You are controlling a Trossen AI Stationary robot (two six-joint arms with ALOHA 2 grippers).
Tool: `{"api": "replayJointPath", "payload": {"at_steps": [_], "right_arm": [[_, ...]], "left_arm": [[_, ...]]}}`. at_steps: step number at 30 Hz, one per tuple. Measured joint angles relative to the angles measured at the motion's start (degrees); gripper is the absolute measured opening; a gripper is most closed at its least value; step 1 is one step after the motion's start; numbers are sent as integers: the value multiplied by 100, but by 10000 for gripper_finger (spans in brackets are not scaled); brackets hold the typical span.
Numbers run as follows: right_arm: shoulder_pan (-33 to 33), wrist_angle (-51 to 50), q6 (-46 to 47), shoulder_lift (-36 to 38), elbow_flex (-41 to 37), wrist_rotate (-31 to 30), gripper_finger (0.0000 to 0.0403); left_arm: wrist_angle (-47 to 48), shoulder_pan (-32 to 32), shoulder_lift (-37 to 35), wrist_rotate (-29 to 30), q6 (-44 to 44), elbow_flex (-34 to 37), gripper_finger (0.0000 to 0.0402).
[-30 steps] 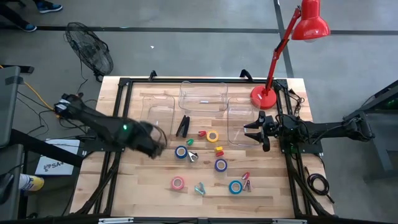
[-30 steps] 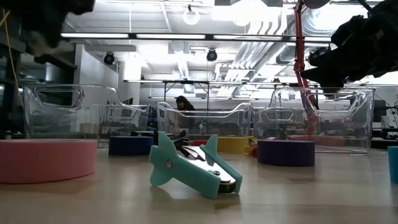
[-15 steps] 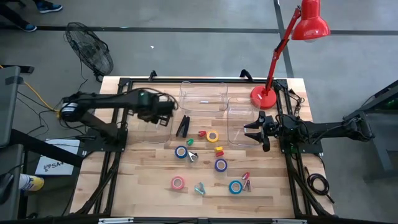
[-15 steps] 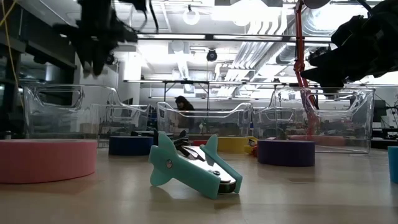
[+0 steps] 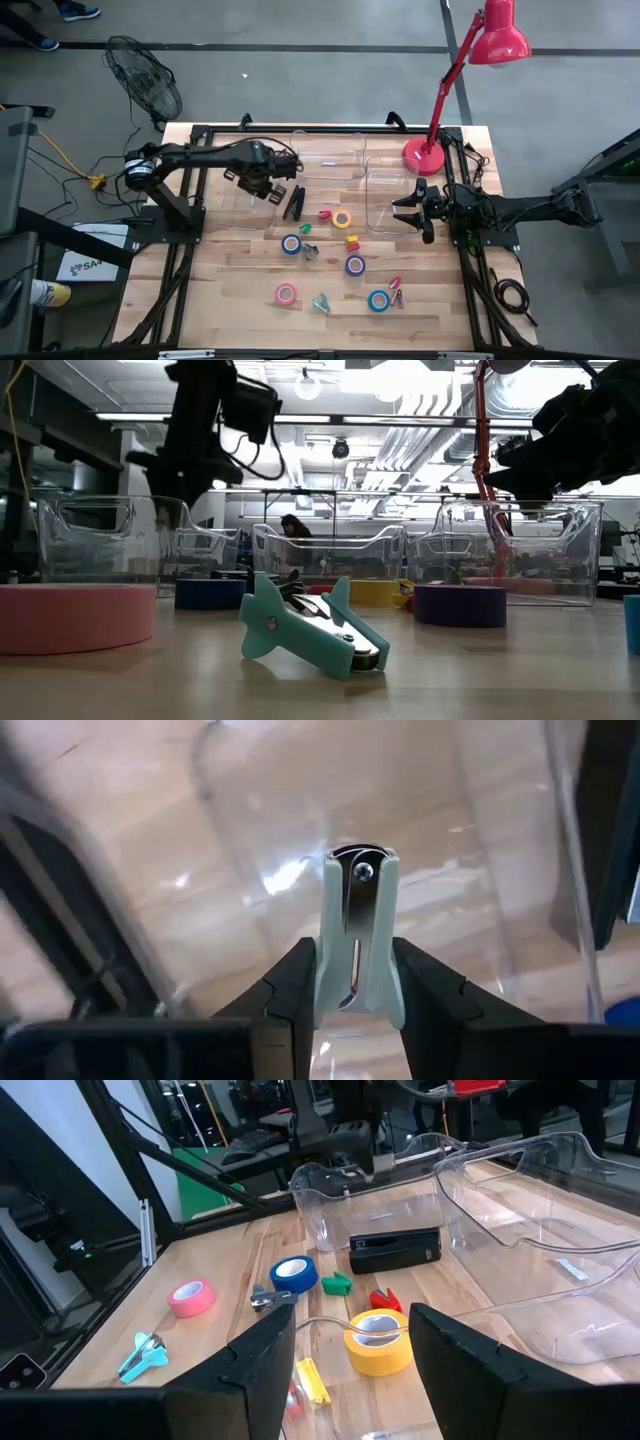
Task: Pick and place Stapler, Stapler remover, tape
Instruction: Put the grey staple remover into the bottom left transparent bin
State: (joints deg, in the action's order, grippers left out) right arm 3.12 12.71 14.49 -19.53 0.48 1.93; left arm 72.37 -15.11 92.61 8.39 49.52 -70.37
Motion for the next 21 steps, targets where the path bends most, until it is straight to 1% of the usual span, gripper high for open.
{"api": "replayJointPath", "payload": {"at_steps": [3, 7, 10, 14, 19, 21], "right_arm": [[2, 0, 1, 0, -1, 0, 189], [2, -1, 0, 0, -1, 0, 189], [2, -2, 1, 0, 1, 0, 189], [1, -1, 0, 0, 0, 0, 189], [2, 0, 1, 0, -1, 0, 189], [2, 0, -1, 0, 1, 0, 189]], "left_arm": [[-406, 11, -21, -183, -714, 340, 98], [-686, 11, -25, -199, -1011, 701, 98], [-978, 11, -26, -190, -1361, 867, 116], [-981, 12, -26, -211, -1884, 920, 140], [-971, 13, -52, -200, -1947, 920, 148], [-937, 13, -81, -44, -1860, 920, 149]]}}
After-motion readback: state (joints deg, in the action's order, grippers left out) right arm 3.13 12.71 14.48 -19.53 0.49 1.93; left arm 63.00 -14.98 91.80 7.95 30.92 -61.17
